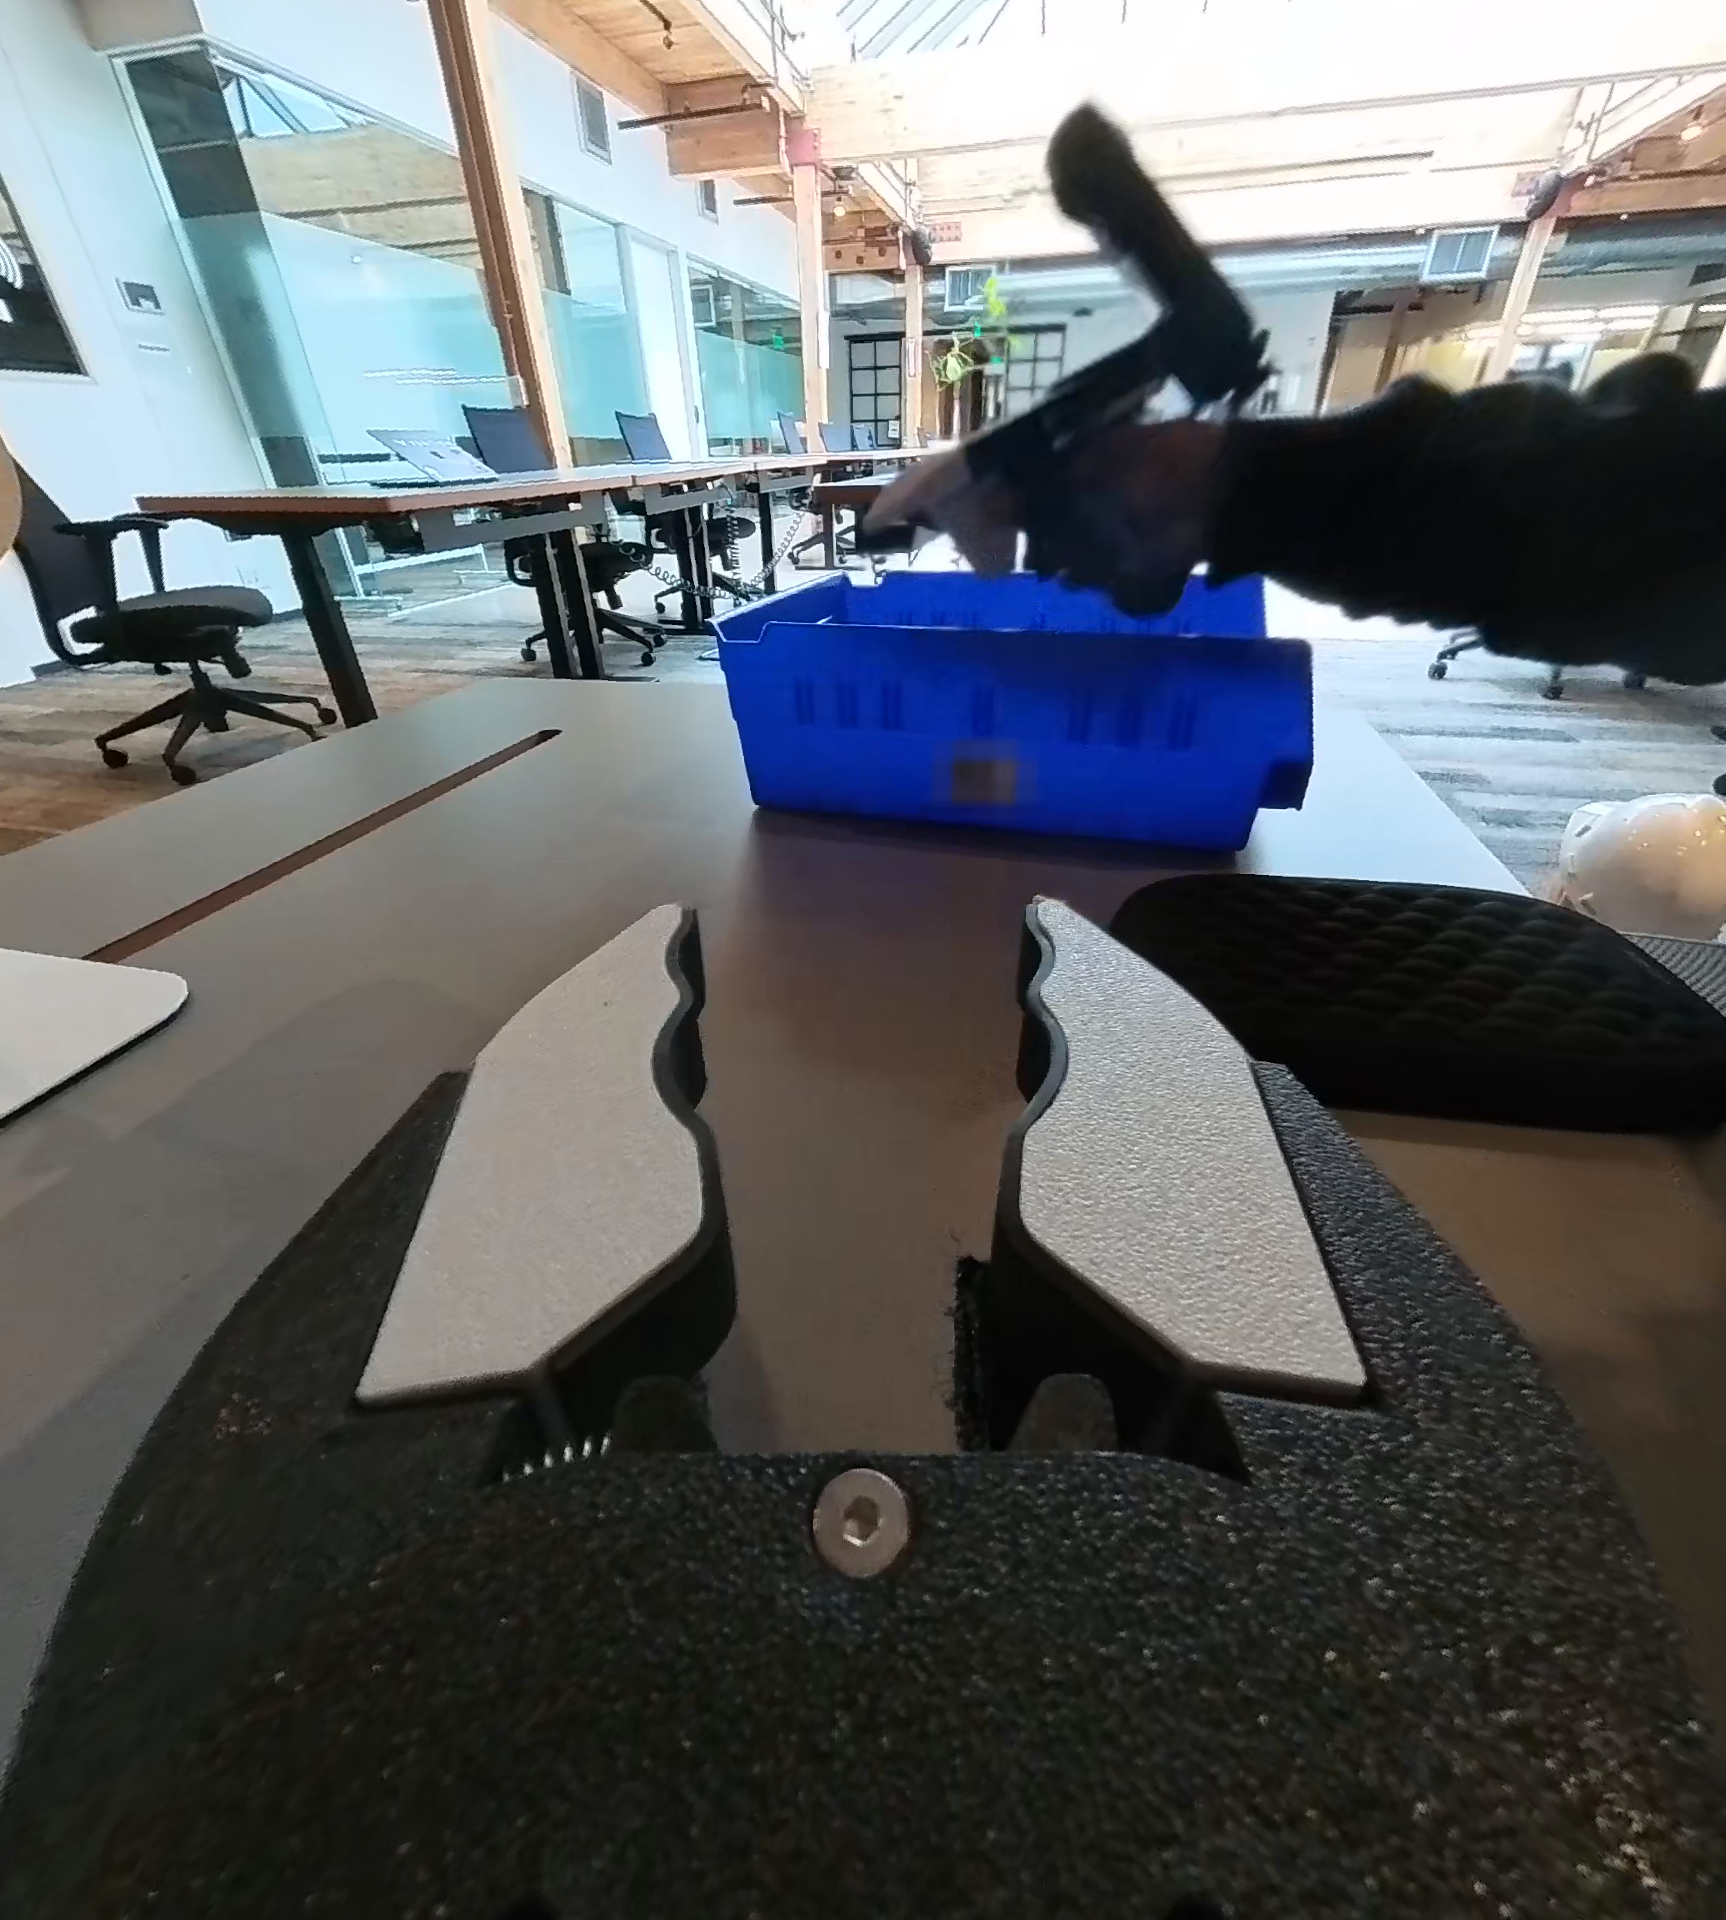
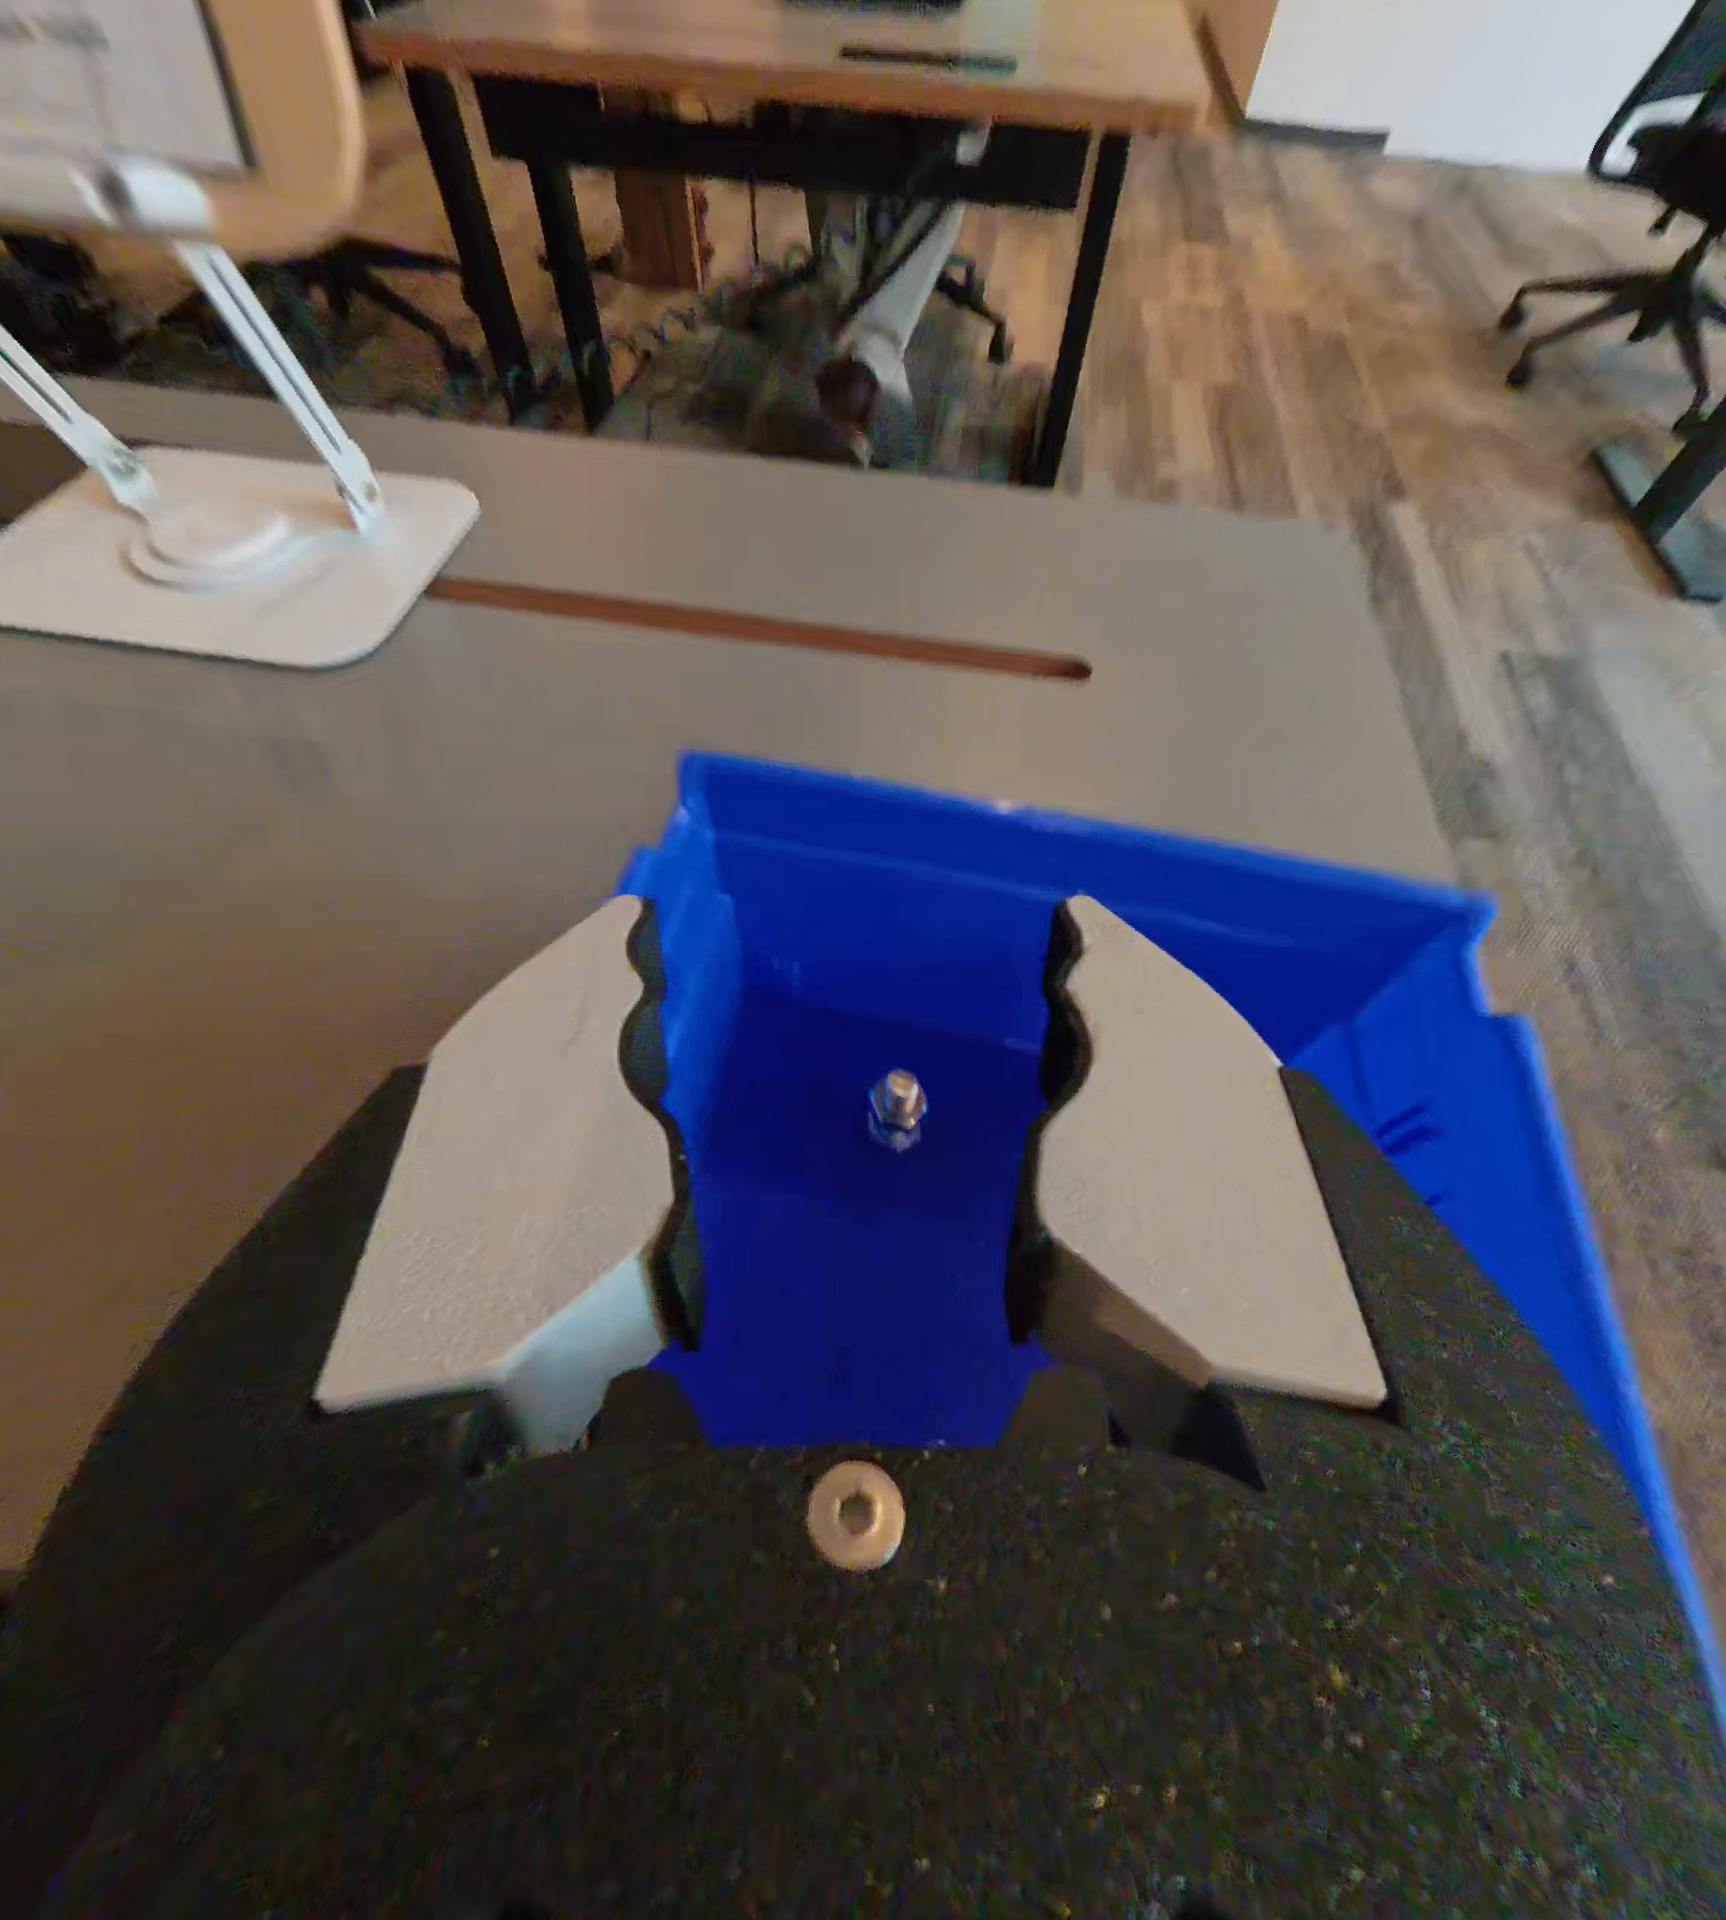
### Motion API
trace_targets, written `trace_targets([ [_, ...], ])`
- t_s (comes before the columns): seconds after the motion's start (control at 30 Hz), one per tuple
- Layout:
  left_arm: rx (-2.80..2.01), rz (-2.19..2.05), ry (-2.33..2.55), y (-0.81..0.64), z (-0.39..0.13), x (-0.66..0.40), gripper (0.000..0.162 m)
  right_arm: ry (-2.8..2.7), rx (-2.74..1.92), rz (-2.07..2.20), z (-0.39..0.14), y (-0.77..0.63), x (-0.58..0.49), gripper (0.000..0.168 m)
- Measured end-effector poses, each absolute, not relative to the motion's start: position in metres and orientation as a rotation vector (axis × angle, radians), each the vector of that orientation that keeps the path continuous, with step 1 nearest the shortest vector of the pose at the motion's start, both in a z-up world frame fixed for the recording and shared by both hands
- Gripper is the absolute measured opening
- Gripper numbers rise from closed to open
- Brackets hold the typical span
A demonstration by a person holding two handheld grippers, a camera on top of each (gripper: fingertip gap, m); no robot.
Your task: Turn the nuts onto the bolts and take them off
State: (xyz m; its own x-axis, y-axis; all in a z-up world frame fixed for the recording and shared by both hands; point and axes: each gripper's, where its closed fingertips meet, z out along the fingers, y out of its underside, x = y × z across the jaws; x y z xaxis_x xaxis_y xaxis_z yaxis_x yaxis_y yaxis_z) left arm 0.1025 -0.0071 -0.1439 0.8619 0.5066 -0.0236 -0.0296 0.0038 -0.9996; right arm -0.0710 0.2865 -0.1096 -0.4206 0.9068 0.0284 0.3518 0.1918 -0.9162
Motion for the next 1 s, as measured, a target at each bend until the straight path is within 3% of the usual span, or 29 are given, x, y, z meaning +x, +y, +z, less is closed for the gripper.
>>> trace_targets([
  [0.2,-1.506,0.464,-0.426,-0.011,-0.143,0.098,0.064,-1.755,-0.921,1.298,-0.012,0.236,-0.029,0.077],
  [0.33,-1.495,0.502,-0.453,-0.017,-0.140,0.094,0.064,-1.786,-0.767,1.397,0.009,0.174,0.002,0.076],
  [0.73,-1.485,0.687,-0.641,-0.051,-0.126,0.075,0.058,-1.930,-0.516,1.546,-0.081,0.044,0.019,0.075],
  [1.0,-1.467,0.709,-0.754,-0.086,-0.088,0.104,0.048,-1.874,-0.472,1.695,-0.117,0.021,0.019,0.063],
])
